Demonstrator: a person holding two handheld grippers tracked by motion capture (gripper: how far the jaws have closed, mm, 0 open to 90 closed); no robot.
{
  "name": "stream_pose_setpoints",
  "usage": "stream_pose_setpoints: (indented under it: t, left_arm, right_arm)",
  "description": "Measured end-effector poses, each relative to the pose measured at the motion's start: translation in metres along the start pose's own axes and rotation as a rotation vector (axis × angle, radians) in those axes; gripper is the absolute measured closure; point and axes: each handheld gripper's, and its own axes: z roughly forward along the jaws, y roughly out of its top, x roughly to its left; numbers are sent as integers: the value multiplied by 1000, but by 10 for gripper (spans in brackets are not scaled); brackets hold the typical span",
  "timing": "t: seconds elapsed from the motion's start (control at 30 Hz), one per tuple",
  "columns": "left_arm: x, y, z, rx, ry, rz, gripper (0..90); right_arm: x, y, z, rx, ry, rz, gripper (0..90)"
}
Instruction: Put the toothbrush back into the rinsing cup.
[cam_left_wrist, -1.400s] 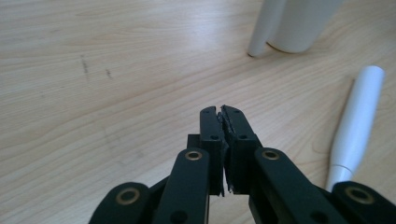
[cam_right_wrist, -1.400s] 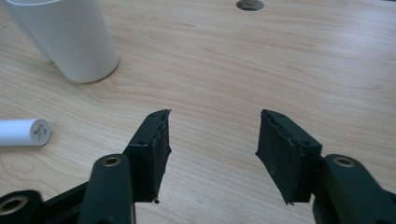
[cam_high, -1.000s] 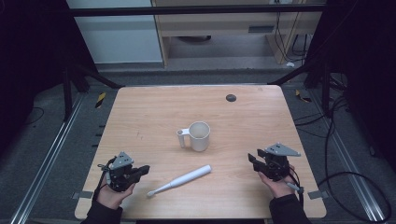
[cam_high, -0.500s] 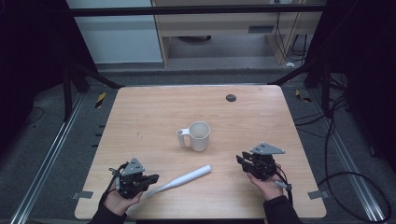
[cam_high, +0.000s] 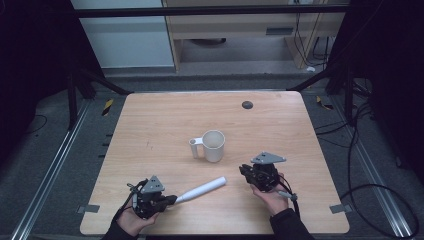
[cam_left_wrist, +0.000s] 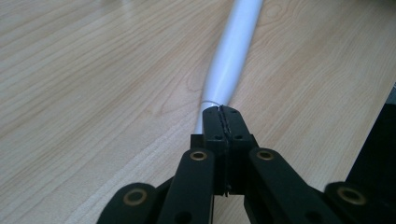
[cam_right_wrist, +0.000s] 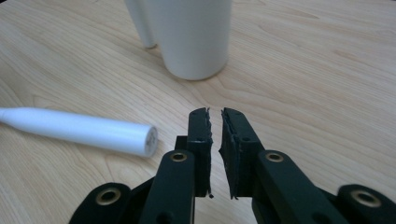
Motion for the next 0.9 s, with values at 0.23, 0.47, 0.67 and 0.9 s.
stream_pose_setpoints:
  t: [0.23, 0.47, 0.67, 0.9]
  left_arm:
    - [-3, -2, 2, 29, -11, 13, 897]
    - [-4, -3, 5, 46, -11, 15, 897]
    - [-2, -4, 6, 57, -8, 9, 897]
    - [0, -4, 8, 68, -5, 10, 897]
  right_arm:
    - [18, 10, 24, 17, 31, -28, 856]
    - [34, 13, 48, 58, 58, -50, 859]
    - [37, 11, 52, 81, 68, -61, 859]
    - [38, 7, 52, 103, 73, -68, 858]
